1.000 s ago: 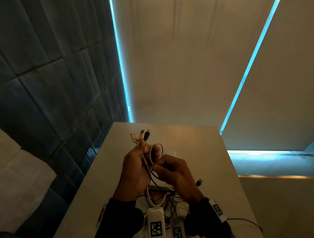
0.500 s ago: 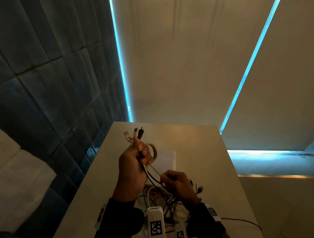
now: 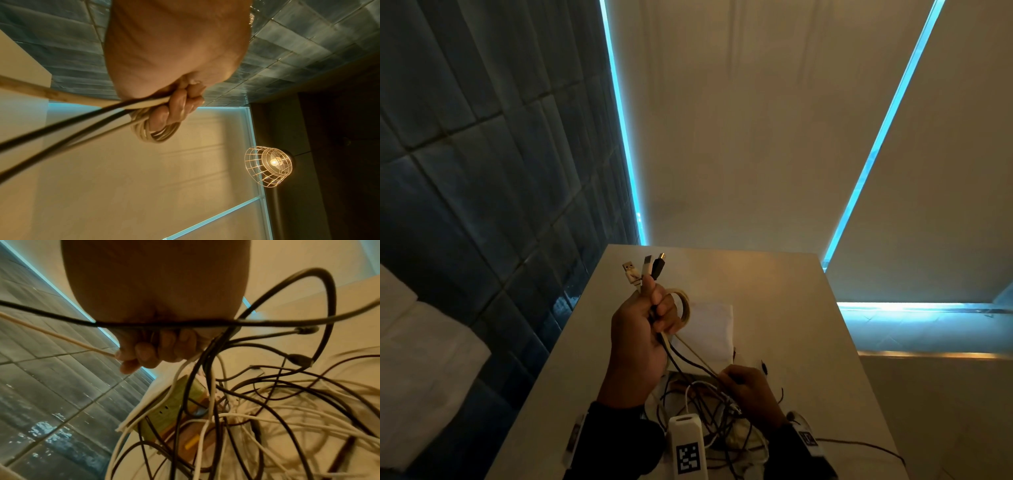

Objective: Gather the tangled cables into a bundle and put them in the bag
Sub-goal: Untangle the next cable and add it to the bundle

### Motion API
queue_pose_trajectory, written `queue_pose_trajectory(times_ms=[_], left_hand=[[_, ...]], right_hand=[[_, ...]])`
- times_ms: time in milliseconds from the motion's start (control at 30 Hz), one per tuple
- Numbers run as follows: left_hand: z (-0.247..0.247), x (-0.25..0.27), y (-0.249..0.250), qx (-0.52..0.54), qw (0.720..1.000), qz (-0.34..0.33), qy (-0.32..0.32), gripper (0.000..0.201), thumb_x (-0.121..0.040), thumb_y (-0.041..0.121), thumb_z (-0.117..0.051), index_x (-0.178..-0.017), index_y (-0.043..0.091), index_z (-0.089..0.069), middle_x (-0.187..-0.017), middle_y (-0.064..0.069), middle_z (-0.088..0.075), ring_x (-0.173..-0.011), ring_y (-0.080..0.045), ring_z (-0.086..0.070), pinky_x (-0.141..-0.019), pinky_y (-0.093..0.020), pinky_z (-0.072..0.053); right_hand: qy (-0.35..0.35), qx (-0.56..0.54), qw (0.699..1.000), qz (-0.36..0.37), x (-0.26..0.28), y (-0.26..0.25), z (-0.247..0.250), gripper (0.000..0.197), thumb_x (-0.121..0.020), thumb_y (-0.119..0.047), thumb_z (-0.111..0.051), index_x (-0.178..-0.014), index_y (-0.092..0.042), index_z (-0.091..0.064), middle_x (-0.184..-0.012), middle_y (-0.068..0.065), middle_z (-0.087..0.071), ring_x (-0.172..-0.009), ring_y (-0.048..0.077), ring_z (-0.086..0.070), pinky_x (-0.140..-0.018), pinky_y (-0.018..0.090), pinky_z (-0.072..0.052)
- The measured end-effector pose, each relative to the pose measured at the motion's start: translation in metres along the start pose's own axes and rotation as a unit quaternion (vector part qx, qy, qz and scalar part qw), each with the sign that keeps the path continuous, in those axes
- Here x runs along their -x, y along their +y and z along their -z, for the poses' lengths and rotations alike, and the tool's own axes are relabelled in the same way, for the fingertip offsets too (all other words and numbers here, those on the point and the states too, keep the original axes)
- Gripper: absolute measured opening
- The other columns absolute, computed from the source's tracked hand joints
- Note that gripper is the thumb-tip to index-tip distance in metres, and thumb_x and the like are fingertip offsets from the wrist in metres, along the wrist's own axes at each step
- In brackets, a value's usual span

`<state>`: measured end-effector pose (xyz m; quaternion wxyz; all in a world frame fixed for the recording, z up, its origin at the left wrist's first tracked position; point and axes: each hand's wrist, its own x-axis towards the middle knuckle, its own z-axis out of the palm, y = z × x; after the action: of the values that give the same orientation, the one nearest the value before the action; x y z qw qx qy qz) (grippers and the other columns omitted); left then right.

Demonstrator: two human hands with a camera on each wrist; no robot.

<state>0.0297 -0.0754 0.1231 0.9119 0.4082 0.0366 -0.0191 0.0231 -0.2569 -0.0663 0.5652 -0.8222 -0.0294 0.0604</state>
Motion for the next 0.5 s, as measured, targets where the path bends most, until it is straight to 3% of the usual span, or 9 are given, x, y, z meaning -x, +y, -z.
queue_pose_trajectory(times_ms=[67,100,167,233,367,500], left_hand=[[0.001,0.0,-0.001,-0.006,1.0,0.003,0.004,0.043,-0.101,0.031,-0.033,-0.062,0.015,-0.041,-0.052,0.004,-0.036,-0.038,-0.006,-0.026,-0.04,-0.02,-0.026],[0.001,0.0,-0.001,-0.015,1.0,0.004,0.005,0.042,-0.1,0.032,-0.033,-0.063,0.015,-0.04,-0.052,0.004,-0.036,-0.038,-0.006,-0.027,-0.04,-0.02,-0.026],[0.001,0.0,-0.002,-0.042,0.999,0.009,0.009,0.041,-0.1,0.032,-0.034,-0.064,0.014,-0.04,-0.053,0.003,-0.037,-0.038,-0.006,-0.028,-0.041,-0.021,-0.025],[0.0,-0.001,-0.005,-0.07,0.997,0.014,0.018,0.041,-0.1,0.031,-0.035,-0.064,0.013,-0.04,-0.053,0.002,-0.038,-0.039,-0.007,-0.029,-0.042,-0.021,-0.024],[-0.001,-0.001,-0.013,-0.114,0.992,0.022,0.048,0.041,-0.1,0.032,-0.036,-0.065,0.011,-0.039,-0.055,-0.002,-0.043,-0.042,-0.011,-0.037,-0.042,-0.021,-0.029],[-0.003,-0.001,-0.02,-0.136,0.987,0.048,0.07,0.04,-0.1,0.033,-0.038,-0.067,0.011,-0.043,-0.06,-0.007,-0.06,-0.051,-0.016,-0.054,-0.056,-0.029,-0.037]], right_hand=[[0.008,0.016,1.0,-0.014,0.001,0.003,0.001,0.032,-0.083,-0.04,-0.064,-0.062,-0.016,-0.064,-0.059,-0.006,-0.058,-0.058,0.002,-0.052,-0.059,0.023,-0.04],[0.022,0.02,0.999,-0.022,0.001,0.0,0.002,0.033,-0.083,-0.039,-0.065,-0.06,-0.016,-0.063,-0.056,-0.008,-0.057,-0.055,-0.001,-0.05,-0.057,0.021,-0.039],[0.062,0.019,0.997,-0.033,0.0,-0.012,0.007,0.032,-0.087,-0.022,-0.066,-0.056,-0.02,-0.06,-0.049,-0.012,-0.055,-0.05,-0.002,-0.049,-0.054,0.018,-0.037],[0.11,-0.017,0.993,-0.031,-0.002,-0.033,0.014,0.027,-0.087,-0.015,-0.067,-0.06,-0.016,-0.062,-0.051,-0.01,-0.055,-0.049,-0.002,-0.048,-0.056,0.021,-0.038],[0.141,-0.168,0.975,0.032,0.002,-0.091,0.024,0.018,-0.088,-0.012,-0.065,-0.075,-0.002,-0.06,-0.057,0.004,-0.046,-0.052,0.017,-0.037,-0.046,0.027,-0.031],[0.092,-0.233,0.96,0.121,0.014,-0.138,0.028,0.018,-0.091,-0.015,-0.064,-0.081,0.0,-0.06,-0.059,0.001,-0.045,-0.053,0.018,-0.032,-0.044,0.025,-0.027]])
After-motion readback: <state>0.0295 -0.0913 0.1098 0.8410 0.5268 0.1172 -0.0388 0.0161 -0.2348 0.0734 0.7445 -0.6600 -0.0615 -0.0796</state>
